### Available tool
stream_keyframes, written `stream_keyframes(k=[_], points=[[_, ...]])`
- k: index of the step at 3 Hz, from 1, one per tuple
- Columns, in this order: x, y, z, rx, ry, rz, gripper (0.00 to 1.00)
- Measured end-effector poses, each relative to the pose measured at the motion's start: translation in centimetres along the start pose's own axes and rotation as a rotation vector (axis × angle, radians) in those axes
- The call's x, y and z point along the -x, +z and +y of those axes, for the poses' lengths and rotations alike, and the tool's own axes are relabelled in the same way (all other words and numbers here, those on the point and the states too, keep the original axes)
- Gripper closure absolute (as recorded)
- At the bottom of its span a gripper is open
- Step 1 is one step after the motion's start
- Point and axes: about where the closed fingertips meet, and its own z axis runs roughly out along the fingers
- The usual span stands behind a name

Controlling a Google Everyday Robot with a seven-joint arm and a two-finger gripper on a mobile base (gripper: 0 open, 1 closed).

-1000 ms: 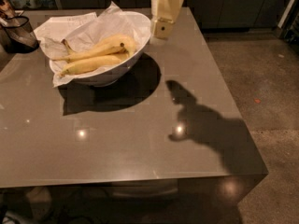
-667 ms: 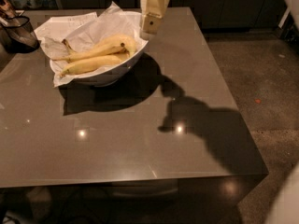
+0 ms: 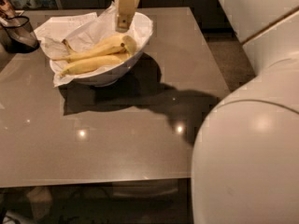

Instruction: Pick banana from white bowl

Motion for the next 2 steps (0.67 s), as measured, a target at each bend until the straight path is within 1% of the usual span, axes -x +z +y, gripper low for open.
stream_keyframes(k=[1, 2], points=[[1.0, 2.2, -1.2, 0.018, -0.019, 0.02, 0.5], [1.7, 4.5, -1.9, 0.039, -0.04, 0.039, 0.6]])
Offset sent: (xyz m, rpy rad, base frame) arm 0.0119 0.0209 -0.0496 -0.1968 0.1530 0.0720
